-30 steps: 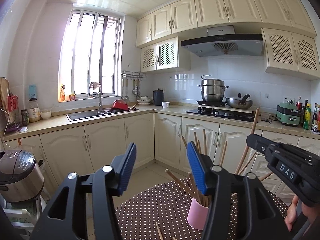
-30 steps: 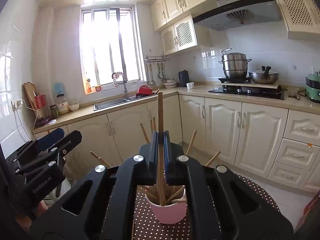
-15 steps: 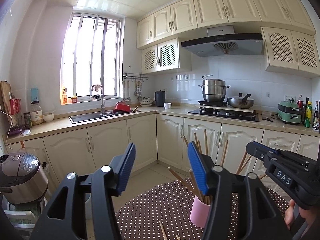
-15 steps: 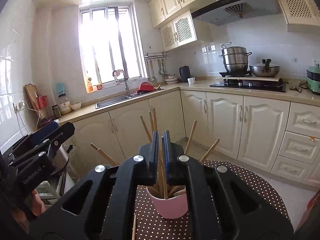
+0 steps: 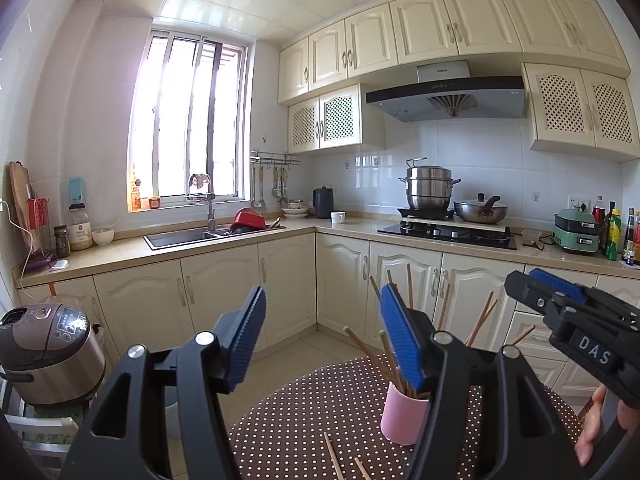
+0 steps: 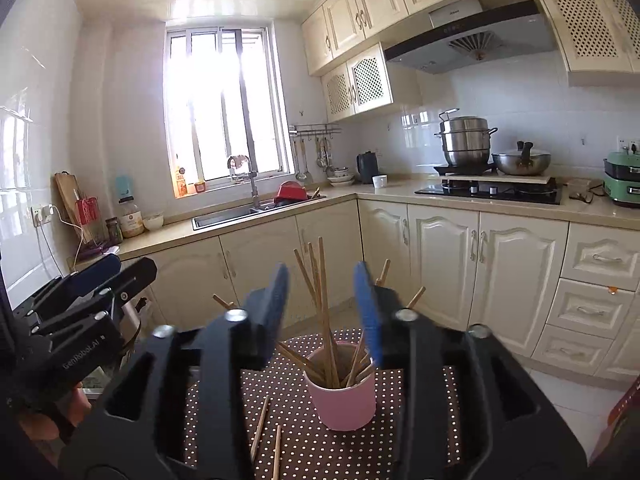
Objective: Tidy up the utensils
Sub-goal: 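Move both open tools back down to the last loose chopsticks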
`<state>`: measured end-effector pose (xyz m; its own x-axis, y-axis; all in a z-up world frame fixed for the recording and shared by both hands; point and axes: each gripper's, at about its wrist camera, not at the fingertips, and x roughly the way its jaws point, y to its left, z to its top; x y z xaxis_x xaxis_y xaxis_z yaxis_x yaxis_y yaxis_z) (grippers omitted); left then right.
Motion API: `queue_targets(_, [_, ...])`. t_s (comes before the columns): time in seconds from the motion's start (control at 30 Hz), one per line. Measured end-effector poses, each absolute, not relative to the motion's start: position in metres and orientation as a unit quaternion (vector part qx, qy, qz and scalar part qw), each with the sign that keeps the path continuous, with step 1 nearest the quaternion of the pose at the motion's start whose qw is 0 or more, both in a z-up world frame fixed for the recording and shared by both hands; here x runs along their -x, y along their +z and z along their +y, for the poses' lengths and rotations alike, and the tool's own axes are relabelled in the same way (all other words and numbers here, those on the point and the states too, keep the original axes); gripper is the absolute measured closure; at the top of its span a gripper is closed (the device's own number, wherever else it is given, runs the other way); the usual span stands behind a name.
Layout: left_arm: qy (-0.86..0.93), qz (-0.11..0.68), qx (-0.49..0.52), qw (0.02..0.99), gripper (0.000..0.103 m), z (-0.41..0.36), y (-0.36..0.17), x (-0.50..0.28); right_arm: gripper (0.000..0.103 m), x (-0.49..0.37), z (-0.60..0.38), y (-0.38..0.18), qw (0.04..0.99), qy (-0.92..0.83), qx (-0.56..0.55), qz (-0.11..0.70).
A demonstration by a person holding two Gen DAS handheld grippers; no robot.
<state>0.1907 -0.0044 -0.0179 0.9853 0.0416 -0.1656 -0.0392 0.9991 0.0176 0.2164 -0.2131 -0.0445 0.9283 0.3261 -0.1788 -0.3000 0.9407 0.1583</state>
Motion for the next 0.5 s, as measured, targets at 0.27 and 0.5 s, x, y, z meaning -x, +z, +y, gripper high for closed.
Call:
queue_targets(0.27, [0.023,0.098,-0.011,0.995,0.043,0.005,-0.024,-0.166,0.06,-0.185,-0.208,-0.045,0.98,0.161,-0.056,0.102])
queue_targets(0.5, [0.03,0.146,-0.015,0.989,0.042,0.023,-0.053,-0.161,0.06,-0.176,-0.194,-0.071,0.975,0.168,-0.043,0.138])
